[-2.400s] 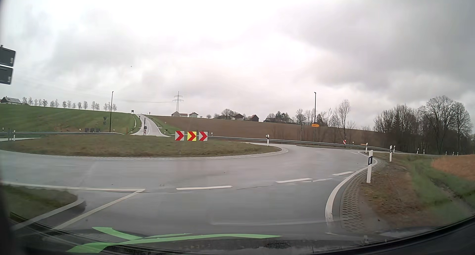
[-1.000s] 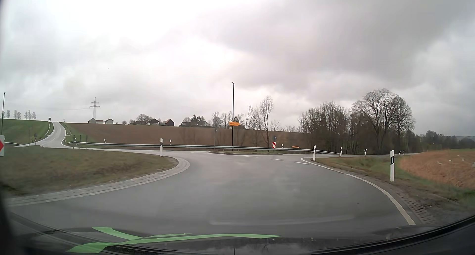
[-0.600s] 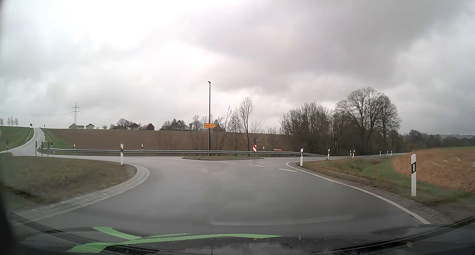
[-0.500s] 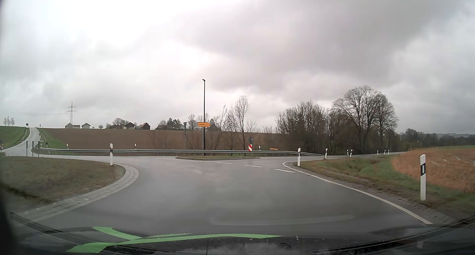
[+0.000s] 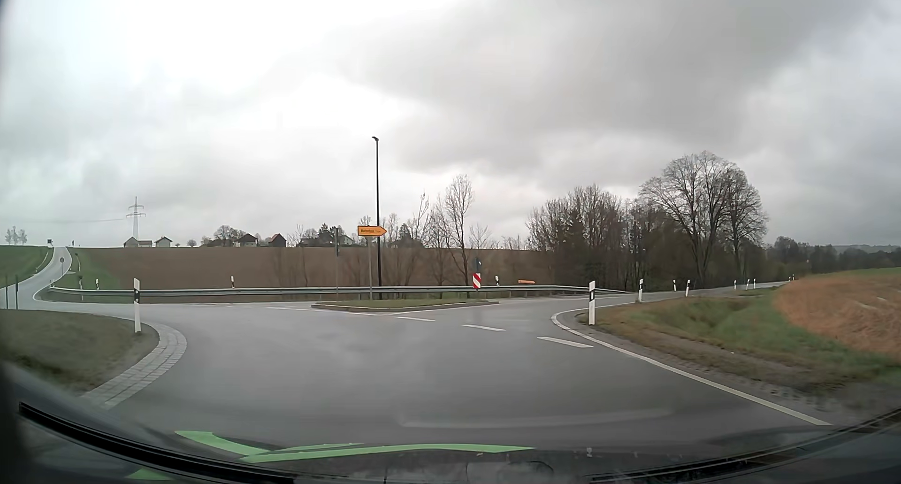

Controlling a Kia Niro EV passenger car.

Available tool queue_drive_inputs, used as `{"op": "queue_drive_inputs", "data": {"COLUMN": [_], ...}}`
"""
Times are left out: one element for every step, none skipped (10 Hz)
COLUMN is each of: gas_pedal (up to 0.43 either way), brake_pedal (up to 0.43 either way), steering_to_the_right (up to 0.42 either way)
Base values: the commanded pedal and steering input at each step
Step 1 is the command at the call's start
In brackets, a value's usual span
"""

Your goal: Follow the waypoints while adhering to traffic rules and regulations

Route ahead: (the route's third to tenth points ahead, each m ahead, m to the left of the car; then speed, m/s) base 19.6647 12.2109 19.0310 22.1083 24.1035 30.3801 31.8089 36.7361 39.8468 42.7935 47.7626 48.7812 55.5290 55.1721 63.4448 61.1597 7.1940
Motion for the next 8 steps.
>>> {"op": "queue_drive_inputs", "data": {"gas_pedal": [0.000,0.000,0.000,0.000,0.000,0.000,0.020,0.028], "brake_pedal": [0.000,0.000,0.000,0.000,0.000,0.000,0.000,0.000], "steering_to_the_right": [-0.131,-0.158,-0.177,-0.190,-0.209,-0.227,-0.243,-0.254]}}
